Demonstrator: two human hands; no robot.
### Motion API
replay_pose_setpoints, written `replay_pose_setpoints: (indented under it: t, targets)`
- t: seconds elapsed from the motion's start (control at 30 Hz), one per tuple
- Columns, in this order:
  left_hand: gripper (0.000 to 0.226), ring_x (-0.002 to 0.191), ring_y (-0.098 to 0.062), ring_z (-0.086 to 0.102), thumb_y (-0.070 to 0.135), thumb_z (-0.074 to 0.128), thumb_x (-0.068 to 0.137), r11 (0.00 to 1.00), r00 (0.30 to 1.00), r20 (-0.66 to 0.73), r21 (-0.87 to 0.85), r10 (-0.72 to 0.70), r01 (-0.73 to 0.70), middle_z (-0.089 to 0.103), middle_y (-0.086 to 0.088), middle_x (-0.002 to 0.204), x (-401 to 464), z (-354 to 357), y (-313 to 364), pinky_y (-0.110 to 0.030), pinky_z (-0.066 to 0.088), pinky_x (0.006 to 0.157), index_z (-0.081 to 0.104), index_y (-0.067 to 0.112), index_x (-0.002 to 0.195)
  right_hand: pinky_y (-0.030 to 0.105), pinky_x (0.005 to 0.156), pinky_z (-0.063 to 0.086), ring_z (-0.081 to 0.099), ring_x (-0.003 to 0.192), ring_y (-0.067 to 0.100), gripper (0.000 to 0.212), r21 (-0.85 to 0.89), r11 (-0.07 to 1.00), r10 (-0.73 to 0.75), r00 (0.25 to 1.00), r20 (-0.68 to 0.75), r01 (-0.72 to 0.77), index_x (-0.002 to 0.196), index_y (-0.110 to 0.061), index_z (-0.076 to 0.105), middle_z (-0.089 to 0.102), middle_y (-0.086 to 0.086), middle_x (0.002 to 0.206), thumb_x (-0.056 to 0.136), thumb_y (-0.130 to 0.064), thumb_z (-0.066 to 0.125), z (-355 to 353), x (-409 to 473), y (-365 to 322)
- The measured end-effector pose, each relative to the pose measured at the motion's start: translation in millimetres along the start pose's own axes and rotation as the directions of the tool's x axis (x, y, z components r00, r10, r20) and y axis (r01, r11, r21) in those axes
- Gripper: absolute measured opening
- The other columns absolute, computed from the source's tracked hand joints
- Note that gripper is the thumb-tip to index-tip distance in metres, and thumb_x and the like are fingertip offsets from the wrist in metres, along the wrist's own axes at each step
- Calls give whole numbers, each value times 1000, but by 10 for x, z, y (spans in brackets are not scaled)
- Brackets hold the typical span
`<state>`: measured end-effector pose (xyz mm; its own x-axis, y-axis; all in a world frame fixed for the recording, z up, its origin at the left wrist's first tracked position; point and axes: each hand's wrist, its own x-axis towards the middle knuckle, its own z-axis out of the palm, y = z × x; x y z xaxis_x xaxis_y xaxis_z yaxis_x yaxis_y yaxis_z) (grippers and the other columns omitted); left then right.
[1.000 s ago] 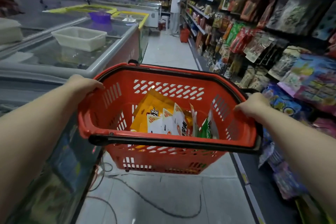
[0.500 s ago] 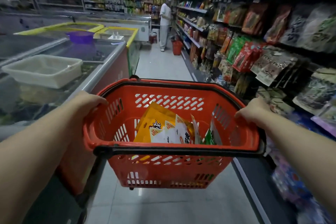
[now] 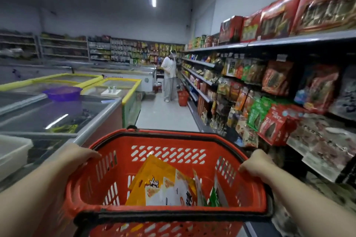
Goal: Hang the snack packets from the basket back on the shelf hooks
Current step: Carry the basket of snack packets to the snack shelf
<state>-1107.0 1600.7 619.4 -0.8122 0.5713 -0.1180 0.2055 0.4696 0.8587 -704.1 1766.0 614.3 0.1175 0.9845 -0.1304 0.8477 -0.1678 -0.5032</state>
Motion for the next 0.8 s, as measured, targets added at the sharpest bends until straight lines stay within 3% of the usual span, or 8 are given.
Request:
replay_pose_setpoints:
  t: [0.07,0.13,0.27,0.37,0.5,0.6,0.73,0.8]
  targets:
    - [28,55,-28,55,6,84,67,1000,1000,-21,8,-1,1,56,-16,56,480,289,242,-28,39,38,60,-6,72,24,62,44,62,79,24,35,-19,1000,-14,1000,28,14,79,-11,55,63,7,88,65,-26,84,50,616,-283]
    - [26,57,-30,58,5,86,65,999,1000,-17,-35,-25,25,61,-17,56,948,556,507,-30,39,48,63,-7,70,23,64,44,66,87,24,35,-39,999,-28,999,39,29,89,-11,61,68,8,98,65,-27,81,104,1240,-568]
    - [29,45,-24,52,4,86,64,996,999,-12,-90,-29,28,52,-9,32,1874,991,1027,-28,38,47,60,-5,54,23,61,43,66,92,26,35,-33,998,-48,999,7,48,84,-10,54,67,11,103,66,-26,79,92,2278,-1220]
    - [28,42,-22,53,6,85,66,996,1000,10,-93,-11,12,51,-5,28,2521,1310,1382,-27,37,43,59,-3,58,24,44,35,60,75,24,32,-21,998,-67,998,-13,67,70,-11,50,61,9,85,70,-25,78,118,2961,-1706]
    - [29,25,-18,49,5,79,73,994,999,52,-110,17,-11,49,-4,26,3584,1781,1808,-22,38,30,54,-2,61,24,52,41,60,70,24,33,-15,998,-63,996,-62,63,66,-9,53,61,9,76,67,-25,81,369,3933,-2262]
    - [34,30,-22,55,7,79,74,995,996,81,-93,43,-36,54,-7,30,4483,2152,2122,-25,41,36,55,-16,81,24,47,40,64,72,25,31,-22,999,-25,997,-79,24,66,-9,57,65,10,77,63,-25,83,561,4653,-2658]
    - [29,37,-24,55,11,84,67,995,992,95,-57,86,-81,59,-11,39,5646,2631,2526,-29,49,46,62,-6,75,23,44,39,61,67,24,30,-6,1000,9,996,-89,-9,64,-9,55,63,8,73,64,-25,81,733,5524,-3215]
    - [33,41,-24,56,8,83,68,991,988,111,-90,110,-100,60,-16,48,6200,2858,2804,-25,49,38,61,-7,88,23,48,40,63,73,25,32,-13,1000,22,995,-100,-24,67,-9,57,65,10,80,63,-28,82,787,5960,-3485]
